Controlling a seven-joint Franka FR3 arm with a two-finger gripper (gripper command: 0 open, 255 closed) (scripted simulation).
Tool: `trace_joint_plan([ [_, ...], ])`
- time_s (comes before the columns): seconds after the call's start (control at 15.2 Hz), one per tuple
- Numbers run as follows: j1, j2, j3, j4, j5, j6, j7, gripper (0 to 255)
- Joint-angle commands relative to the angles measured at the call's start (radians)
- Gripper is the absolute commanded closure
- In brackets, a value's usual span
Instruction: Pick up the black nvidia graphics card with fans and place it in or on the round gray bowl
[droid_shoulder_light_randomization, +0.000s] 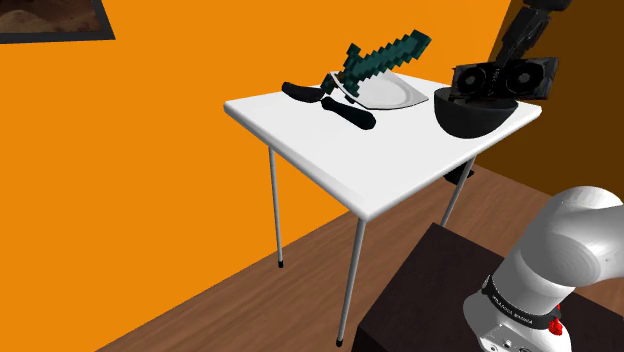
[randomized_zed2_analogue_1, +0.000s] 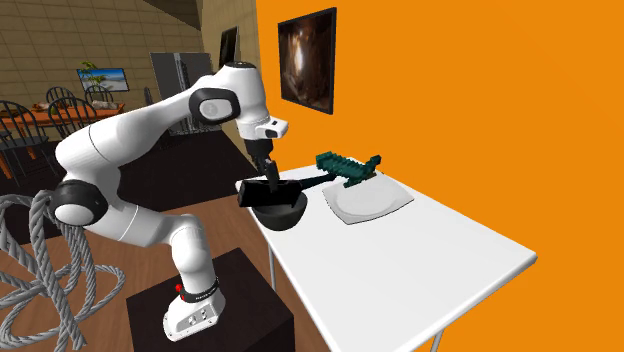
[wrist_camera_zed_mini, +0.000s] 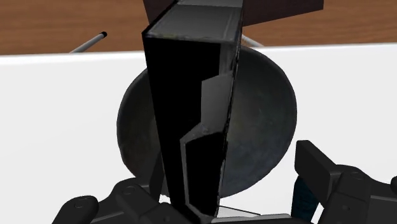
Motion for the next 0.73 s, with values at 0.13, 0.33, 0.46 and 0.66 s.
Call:
trace_joint_plan([
  [0.13,0.013,0.061,-0.004,0.163,0.008,-0.102,-0.008,0],
  [0.33,0.012,0.061,-0.004,0.163,0.008,-0.102,-0.008,0],
  [0.46,0.012,0.061,-0.004,0.163,0.008,-0.102,-0.008,0],
  [0.66,0.012,0.061,-0.004,0.163,0.008,-0.102,-0.008,0],
])
